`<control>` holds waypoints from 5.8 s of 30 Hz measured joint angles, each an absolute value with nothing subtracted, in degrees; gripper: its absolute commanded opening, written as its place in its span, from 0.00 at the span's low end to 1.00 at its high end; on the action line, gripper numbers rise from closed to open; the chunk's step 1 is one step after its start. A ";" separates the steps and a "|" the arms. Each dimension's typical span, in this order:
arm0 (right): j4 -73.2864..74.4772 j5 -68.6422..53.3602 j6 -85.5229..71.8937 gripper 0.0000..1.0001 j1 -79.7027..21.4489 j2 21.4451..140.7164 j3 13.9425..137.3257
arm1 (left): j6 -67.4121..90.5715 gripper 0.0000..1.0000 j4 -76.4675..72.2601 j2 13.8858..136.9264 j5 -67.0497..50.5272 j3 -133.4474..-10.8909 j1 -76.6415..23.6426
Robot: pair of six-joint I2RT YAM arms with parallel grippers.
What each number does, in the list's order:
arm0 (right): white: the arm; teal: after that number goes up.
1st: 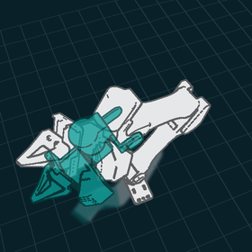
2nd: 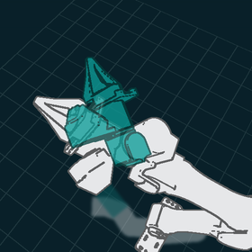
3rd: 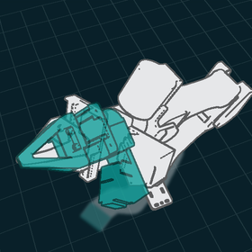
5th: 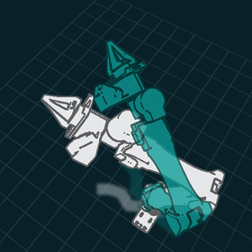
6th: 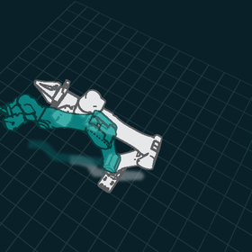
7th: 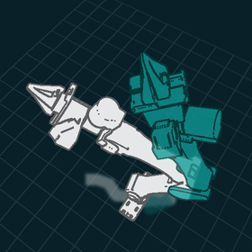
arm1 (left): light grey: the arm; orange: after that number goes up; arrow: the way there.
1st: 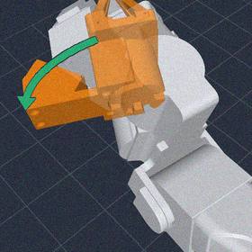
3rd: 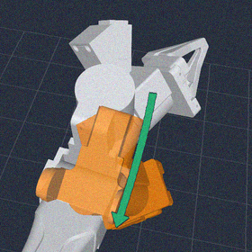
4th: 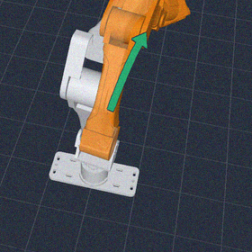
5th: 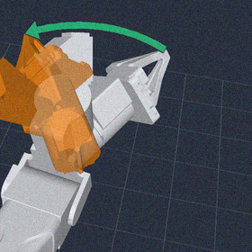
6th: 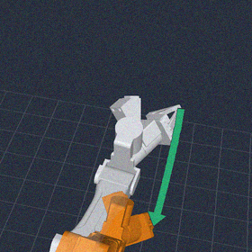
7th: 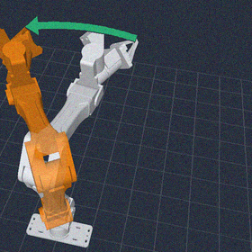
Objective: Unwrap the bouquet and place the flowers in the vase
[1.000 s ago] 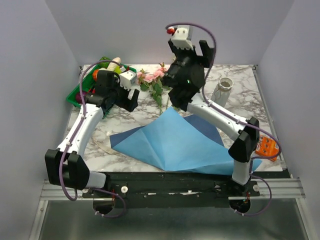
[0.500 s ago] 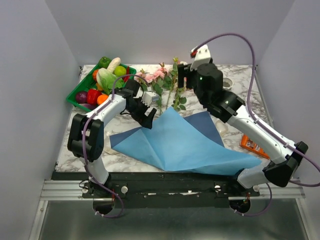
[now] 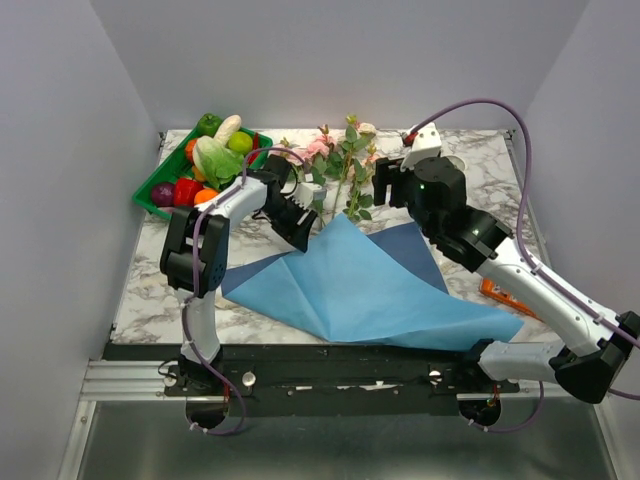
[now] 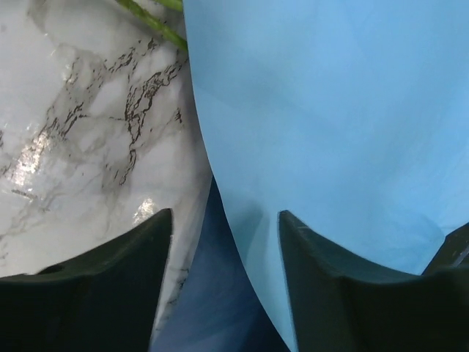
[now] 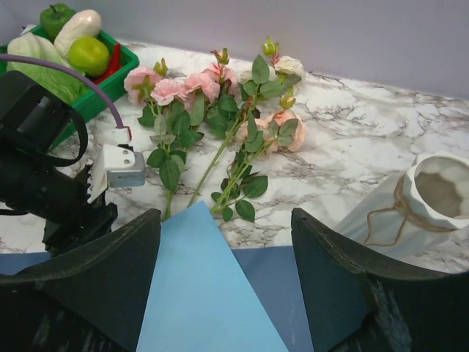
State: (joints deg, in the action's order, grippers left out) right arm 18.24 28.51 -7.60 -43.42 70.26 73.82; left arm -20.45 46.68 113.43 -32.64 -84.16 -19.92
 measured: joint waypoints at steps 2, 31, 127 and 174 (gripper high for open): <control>18.06 28.12 -7.99 0.78 -42.63 70.17 73.30 | -21.04 0.49 47.40 114.10 -33.41 -84.99 -20.01; 18.11 24.95 -10.24 0.79 -39.55 69.01 71.77 | -23.81 0.00 53.71 108.99 -35.79 -85.67 -22.04; 22.48 8.93 -22.92 0.56 -48.99 51.94 44.42 | -19.51 0.81 36.32 118.67 -40.75 -88.36 -23.83; 19.38 6.74 -22.81 0.43 -47.86 52.12 43.86 | -22.85 0.62 44.86 121.82 -44.27 -96.73 -24.77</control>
